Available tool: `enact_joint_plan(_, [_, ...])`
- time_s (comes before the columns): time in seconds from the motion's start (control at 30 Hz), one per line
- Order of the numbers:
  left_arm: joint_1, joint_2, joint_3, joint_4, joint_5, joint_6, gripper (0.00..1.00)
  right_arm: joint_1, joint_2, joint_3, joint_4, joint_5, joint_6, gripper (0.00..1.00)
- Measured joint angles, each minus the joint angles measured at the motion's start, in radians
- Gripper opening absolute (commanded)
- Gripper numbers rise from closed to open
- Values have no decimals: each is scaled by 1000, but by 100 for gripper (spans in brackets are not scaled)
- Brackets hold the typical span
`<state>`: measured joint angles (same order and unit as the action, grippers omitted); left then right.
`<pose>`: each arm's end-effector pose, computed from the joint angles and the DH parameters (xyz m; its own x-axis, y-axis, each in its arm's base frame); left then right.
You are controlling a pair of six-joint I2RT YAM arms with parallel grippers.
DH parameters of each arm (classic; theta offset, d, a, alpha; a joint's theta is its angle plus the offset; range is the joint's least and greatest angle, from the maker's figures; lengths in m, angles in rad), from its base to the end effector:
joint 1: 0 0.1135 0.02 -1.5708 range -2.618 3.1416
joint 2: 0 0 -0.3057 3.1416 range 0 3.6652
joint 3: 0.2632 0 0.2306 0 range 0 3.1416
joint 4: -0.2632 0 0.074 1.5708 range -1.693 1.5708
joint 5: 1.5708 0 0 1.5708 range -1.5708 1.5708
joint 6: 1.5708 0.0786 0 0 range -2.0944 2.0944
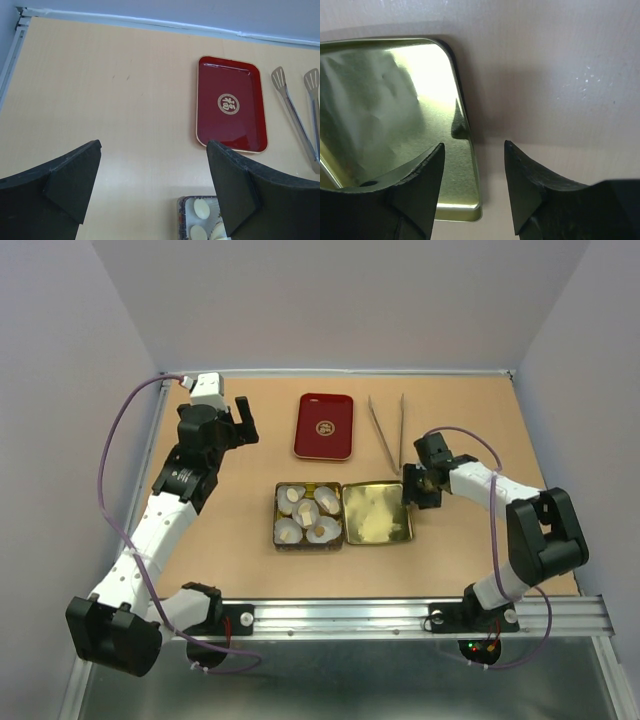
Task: Pack the chocolate
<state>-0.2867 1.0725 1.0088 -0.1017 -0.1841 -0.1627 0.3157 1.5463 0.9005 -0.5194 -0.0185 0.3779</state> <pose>0.2430 -0.0567 0.4028 -0.1728 -0.1151 -0.9782 0.0779 0.9884 -0.1300 0.2720 0.0904 0.1928 -0.9289 0.0847 -0.3605 0.0273 0.9865 0.1614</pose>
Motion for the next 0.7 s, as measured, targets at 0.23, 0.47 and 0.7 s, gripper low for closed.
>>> enact_joint_plan(0.23, [0,6,0,0,0,0,99,26,24,-1,35,33,16,42])
enact_joint_plan(0.47, [0,6,0,0,0,0,99,33,52,-1,60,53,22,22])
enact_joint_plan(0.7, [0,6,0,0,0,0,99,33,58,-1,70,55,25,2])
